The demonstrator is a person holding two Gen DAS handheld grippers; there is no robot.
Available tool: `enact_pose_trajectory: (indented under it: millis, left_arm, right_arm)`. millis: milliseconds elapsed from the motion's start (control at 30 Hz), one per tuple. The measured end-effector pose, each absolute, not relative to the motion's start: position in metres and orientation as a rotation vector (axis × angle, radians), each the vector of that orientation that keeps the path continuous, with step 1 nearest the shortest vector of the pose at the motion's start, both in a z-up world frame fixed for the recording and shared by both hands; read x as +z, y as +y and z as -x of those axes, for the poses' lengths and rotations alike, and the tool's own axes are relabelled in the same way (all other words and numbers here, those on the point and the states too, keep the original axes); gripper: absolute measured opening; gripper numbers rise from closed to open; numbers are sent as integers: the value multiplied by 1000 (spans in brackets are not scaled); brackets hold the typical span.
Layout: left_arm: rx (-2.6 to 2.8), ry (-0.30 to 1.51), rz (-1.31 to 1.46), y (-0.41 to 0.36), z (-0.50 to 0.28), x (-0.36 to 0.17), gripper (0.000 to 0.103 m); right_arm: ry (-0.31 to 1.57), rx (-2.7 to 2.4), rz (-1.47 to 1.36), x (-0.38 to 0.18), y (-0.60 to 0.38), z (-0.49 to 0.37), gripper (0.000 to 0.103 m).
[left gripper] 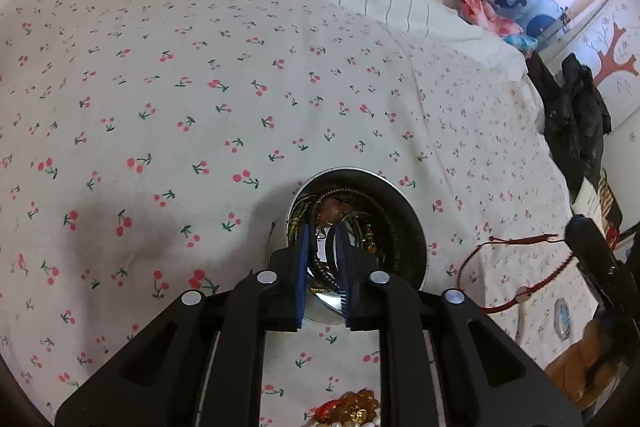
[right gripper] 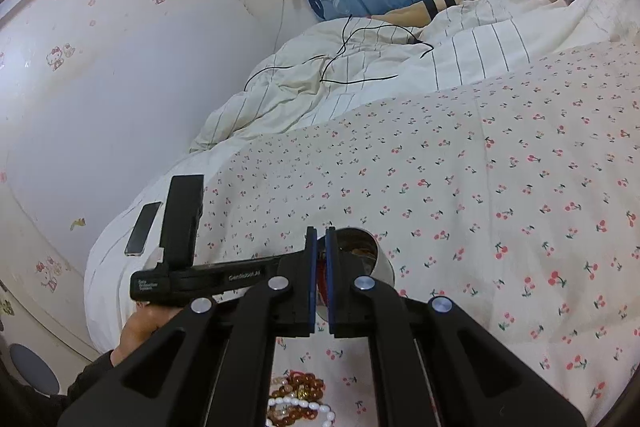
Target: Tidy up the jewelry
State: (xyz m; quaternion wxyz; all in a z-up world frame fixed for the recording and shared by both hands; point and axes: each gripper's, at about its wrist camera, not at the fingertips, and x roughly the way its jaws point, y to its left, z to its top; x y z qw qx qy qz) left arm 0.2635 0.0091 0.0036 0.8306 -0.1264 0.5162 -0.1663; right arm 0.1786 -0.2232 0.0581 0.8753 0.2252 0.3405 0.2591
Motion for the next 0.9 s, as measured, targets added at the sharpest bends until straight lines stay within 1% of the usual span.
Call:
enact_pose_trajectory:
  millis: [67,133,167,200,300,400,467,633,667,700,733,767,800,900]
  left_arm:
    - [-342,1070,276,16,-260,15,25]
    - [-310,1013,286,27,-254,31,45]
    - [-302,993,299,32,-252,36,47]
    - [-293,969,329,41,-250,42,49]
    - [-276,938,384,60,-248,52,50]
    - [-267,933,412,68,-249,52,53]
    - [-271,941,421,68,-249,50,53]
    - [-296,957,384,56,-247,47,54]
    - [-300,958,381,55,-246,47,54]
    - [-301,958,379,54,-245,47,55]
    - [-300,959,378,54,-245,47,56]
    - [-299,960,377,54,-244,46,56]
    - [-298,963,376,54,-244,45,57]
    - [-297,969,365,54,-243,44,58]
  right_arm:
    - [709,551,-481,61,-221,-183,5]
    - [707,569,-492,64,-216,-188,5]
    - [707,582,-502,65,-213,-192,5]
    - [709,591,-512,65,-211,-195,5]
    - [724,639,-574,61,-200,-207,5]
    - [746,668,-635,51,-191,-219,5]
    - [778,636,-621,39,-184,-228,5]
    - [958,452,-297,1,-150,-245,5]
    - [974,444,-258,-2,-146,-245,9]
    - [976,442,-234,-3,-143,-243,22]
    - [964,437,-204,-2,-141,-239,32]
    - [942,433,-182,2,-140,-234,50]
    - [925,430,-175,5,-142,-229,53]
    - [877,409,-163,15,-151,-214,53]
